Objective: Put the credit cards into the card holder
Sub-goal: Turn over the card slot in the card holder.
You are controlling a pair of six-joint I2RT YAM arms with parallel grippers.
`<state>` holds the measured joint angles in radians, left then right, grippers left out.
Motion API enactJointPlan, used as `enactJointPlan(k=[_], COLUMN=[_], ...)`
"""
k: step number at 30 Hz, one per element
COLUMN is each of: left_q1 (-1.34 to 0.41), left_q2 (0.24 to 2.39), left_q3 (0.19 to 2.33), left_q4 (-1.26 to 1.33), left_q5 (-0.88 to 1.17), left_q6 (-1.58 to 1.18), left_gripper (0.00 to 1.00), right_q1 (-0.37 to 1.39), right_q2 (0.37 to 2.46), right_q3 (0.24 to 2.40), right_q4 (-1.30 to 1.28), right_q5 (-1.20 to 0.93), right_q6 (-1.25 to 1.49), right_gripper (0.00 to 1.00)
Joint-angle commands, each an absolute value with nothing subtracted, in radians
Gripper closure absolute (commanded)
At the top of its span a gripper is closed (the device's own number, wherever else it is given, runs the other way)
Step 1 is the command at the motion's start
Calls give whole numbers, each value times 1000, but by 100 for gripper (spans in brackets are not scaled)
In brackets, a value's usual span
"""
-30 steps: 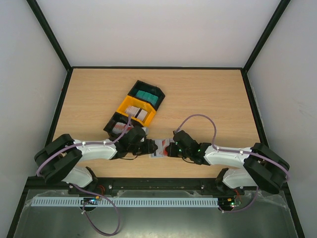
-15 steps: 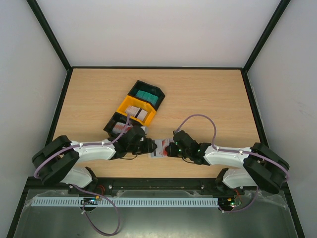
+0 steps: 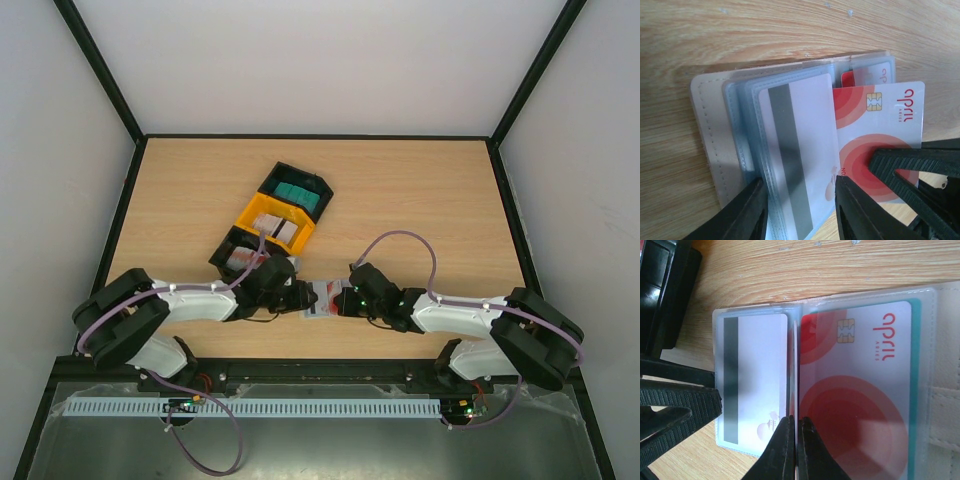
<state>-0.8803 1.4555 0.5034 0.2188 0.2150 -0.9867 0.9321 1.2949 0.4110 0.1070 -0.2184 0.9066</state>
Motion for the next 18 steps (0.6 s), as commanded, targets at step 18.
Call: enactJointPlan(k=[18], left_q1=[-876], left_q2=[1434], left_q3=[485], left_q4=[348], left_q5=[326], left_q6=[-965], left_gripper=[67], right_q1=[939], right_q2=[1273], right_q3=[380], right_q4=[61], right_q5=[-171], right_q6=[920], right_gripper=[98])
